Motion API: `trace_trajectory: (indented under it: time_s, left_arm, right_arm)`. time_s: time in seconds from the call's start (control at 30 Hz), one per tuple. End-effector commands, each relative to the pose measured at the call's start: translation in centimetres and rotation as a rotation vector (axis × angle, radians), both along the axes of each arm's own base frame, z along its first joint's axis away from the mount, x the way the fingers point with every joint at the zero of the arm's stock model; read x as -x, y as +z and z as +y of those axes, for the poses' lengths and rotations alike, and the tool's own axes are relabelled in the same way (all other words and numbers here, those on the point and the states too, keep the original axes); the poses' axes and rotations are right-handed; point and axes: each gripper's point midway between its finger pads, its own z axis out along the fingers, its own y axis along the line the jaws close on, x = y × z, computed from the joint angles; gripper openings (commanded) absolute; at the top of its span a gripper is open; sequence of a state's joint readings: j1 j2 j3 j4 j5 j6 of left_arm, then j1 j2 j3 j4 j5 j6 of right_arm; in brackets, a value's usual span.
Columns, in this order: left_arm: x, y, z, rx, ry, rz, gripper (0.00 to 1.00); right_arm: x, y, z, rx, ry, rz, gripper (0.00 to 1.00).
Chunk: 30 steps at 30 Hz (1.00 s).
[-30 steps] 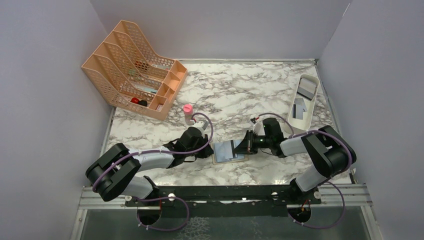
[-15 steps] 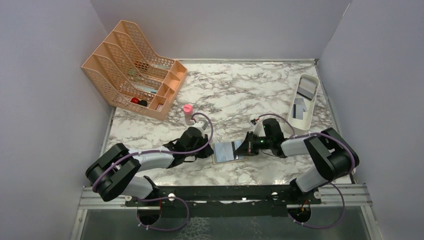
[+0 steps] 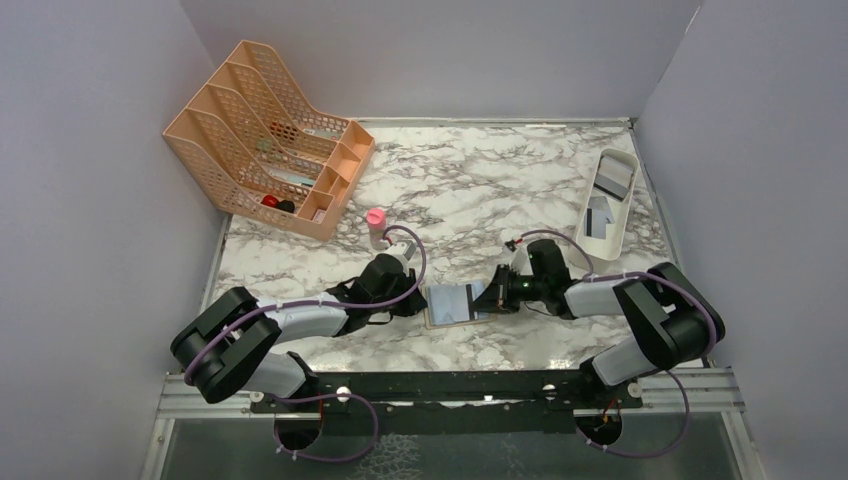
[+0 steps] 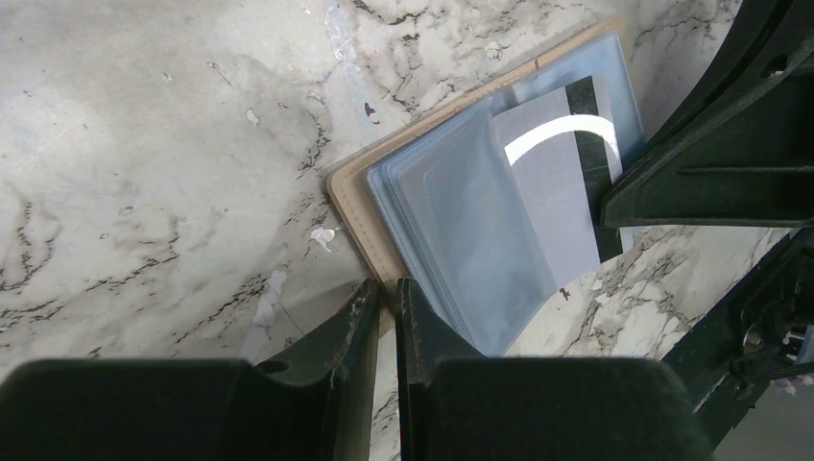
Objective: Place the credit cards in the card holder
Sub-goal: Insert the credit card into the card holder.
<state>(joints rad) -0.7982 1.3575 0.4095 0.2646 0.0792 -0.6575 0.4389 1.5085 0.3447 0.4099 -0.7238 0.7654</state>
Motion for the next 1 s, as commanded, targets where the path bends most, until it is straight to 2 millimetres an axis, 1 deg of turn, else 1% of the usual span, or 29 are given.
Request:
trace_trajectory:
  time_s: [0.0, 0.33, 0.47, 0.53, 0.67, 0.77, 0.83, 0.9, 0.93, 0.97]
  left_arm:
    - [0.3, 0.0, 0.2, 0.016, 0.000, 0.005, 0.16]
    - [0.1, 0.4, -0.1, 0.023, -0.007, -0.002, 0.16]
    - [0.2, 0.4, -0.2, 0.026, -0.007, 0.001, 0.16]
    - [0.2, 0.5, -0.1, 0.031, -0.003, 0.001, 0.16]
    - [0.3, 0.8, -0.2, 0.040, -0.005, 0.002, 0.16]
    - [0.3, 1.1, -0.2, 0.049, 0.000, -0.005, 0.16]
    - [0.3, 1.3, -0.2, 0.051, -0.001, -0.007, 0.16]
    - [0.3, 1.2, -0.2, 0.048, -0.002, -0.006, 0.16]
    - [0.3, 1.3, -0.2, 0.049, -0.001, -0.006, 0.16]
    - [0.4, 1.3, -0.2, 0.052, -0.003, -0.005, 0.16]
  right_arm:
    - [0.8, -1.4, -0.7, 0.054, -0.027, 0.037, 0.01]
    - [0.9, -0.7, 0.4, 0.002, 0.088, 0.021, 0.01]
    - [0.9, -0.9, 0.9, 0.025, 0.142, 0.025, 0.02]
    - [0.7, -0.8, 1.1, 0.037, 0.138, 0.011, 0.03]
    - [0.3, -0.4, 1.4, 0.080, 0.114, -0.006, 0.10]
    - [-0.1, -0.7, 0.8, 0.128, 0.089, -0.022, 0.20]
    - [-0.3, -0.7, 0.5, 0.153, 0.086, -0.034, 0.23]
    - [-0.6, -0.3, 0.5, 0.155, 0.069, -0.056, 0.24]
    - [-0.9, 0.1, 0.6, 0.143, 0.062, -0.070, 0.27]
    - [-1.0, 0.4, 0.7, 0.136, 0.058, -0.077, 0.85]
